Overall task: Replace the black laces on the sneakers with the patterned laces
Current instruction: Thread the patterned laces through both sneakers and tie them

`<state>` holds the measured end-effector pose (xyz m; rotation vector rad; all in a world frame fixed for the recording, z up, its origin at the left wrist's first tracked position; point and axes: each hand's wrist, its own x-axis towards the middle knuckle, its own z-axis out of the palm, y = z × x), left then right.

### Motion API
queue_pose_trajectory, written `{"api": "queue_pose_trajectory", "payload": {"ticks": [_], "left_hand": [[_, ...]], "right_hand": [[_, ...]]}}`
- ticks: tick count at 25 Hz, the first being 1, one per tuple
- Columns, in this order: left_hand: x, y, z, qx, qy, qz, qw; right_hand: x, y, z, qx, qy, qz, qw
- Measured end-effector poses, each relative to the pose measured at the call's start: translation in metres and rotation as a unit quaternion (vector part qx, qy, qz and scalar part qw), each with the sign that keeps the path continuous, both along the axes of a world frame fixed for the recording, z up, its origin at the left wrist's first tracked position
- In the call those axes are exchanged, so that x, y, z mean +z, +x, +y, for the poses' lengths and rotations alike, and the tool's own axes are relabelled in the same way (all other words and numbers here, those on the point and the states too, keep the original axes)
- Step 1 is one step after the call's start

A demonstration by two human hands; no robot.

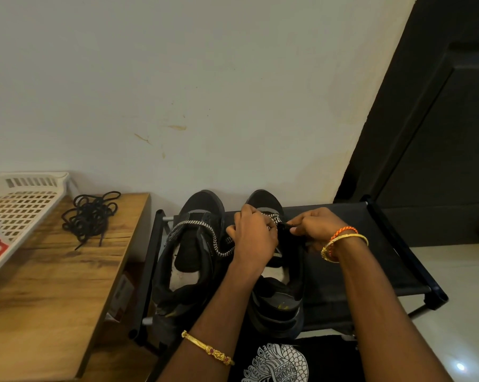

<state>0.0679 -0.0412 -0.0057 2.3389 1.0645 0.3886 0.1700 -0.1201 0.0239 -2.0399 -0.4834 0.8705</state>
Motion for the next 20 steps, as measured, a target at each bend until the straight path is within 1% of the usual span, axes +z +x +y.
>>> {"api": "queue_pose_trajectory", "payload": {"ticks": [3, 6, 10, 15, 17, 20], "left_hand": [[-0.0012, -0.0009, 0.0019, 0.002, 0.001, -0.004, 1.000], [-0.0026, -0.0025, 0.0026, -0.020, 0.027, -0.004, 0.999], [-0.0033, -0.0041, 0.0034, -0.053, 0.055, -0.010, 0.997], [-0.0059, -0.0020, 0.0037, -0.075, 0.124, -0.017, 0.989], [-0.0070, -0.0009, 0.0052, -0.079, 0.113, -0.025, 0.990], [-0.0079, -0.0024, 0.0106, -0.075, 0.072, -0.039, 0.994]], "right_hand": [[-0.0016, 0.0042, -0.0028, -0.002, -0.010, 0.028, 1.000], [-0.0027, 0.0063, -0.0046, -0.013, -0.001, 0.060, 0.998], [-0.0017, 0.0075, -0.0050, -0.008, -0.002, 0.063, 0.998], [0.0011, 0.0074, -0.0069, 0.012, 0.001, 0.067, 0.998], [0.0019, 0.0065, -0.0075, 0.016, 0.010, 0.078, 0.997], [0.0015, 0.0054, -0.0072, 0.021, 0.028, 0.093, 0.995]]}}
